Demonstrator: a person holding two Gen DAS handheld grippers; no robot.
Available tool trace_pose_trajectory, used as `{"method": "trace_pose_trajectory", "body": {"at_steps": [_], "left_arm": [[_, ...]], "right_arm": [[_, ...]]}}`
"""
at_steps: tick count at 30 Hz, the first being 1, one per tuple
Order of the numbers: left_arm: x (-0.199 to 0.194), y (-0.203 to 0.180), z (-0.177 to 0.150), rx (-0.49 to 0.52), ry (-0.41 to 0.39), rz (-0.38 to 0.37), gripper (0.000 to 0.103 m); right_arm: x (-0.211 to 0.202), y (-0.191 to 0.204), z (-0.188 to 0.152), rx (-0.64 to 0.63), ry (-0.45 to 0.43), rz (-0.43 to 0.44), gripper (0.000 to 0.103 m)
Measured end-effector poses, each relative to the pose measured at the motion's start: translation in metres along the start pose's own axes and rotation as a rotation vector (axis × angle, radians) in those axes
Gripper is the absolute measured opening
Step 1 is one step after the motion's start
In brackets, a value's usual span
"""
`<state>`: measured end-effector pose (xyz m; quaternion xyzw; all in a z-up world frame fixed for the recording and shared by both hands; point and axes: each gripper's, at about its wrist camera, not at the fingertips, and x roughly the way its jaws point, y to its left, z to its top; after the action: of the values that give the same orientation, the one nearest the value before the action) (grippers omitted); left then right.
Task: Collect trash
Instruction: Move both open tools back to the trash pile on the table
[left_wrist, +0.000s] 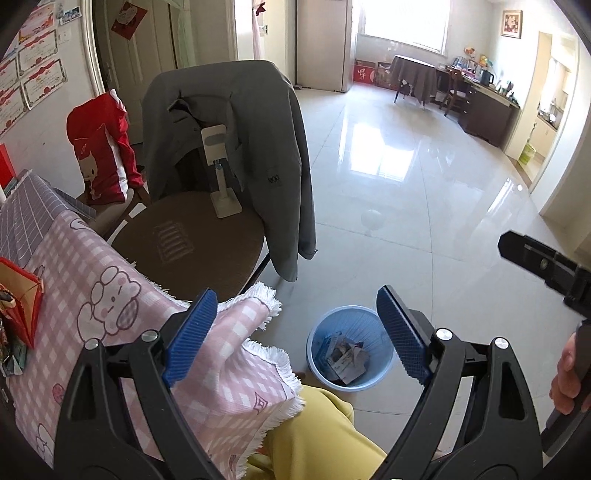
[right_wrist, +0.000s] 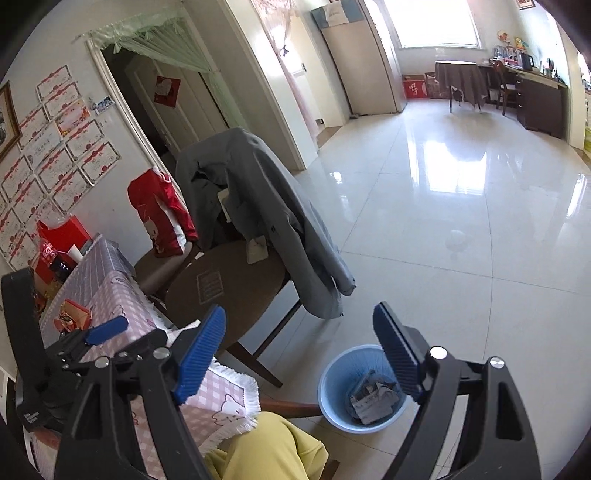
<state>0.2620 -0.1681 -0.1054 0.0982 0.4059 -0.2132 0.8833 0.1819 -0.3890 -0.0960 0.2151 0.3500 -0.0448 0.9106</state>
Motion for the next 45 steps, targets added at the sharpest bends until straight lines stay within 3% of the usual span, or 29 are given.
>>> {"method": "trace_pose_trajectory", "body": {"at_steps": [9, 19, 32, 45], "left_arm": [[-0.018, 0.012, -0.004, -0.035, -0.026, -0.002, 0.087], [-0.055, 0.044, -0.015, -0.091, -0.067, 0.042, 0.087], [-0.116, 0.136, -0.052, -0.256, -0.131, 0.225, 0.087], [-0.157, 0.244, -0.111, -0.475, -0.067, 0.394, 0.087]], "right_arm": [[-0.007, 0.022, -0.008, -0.043, 0.004, -0.007, 0.081], [-0.012, 0.082, -0.01, -0.138, 0.002, 0.049, 0.081], [0.011, 0.196, -0.029, -0.298, 0.069, 0.202, 0.081], [0.037, 0.317, -0.063, -0.46, 0.167, 0.358, 0.081]]}}
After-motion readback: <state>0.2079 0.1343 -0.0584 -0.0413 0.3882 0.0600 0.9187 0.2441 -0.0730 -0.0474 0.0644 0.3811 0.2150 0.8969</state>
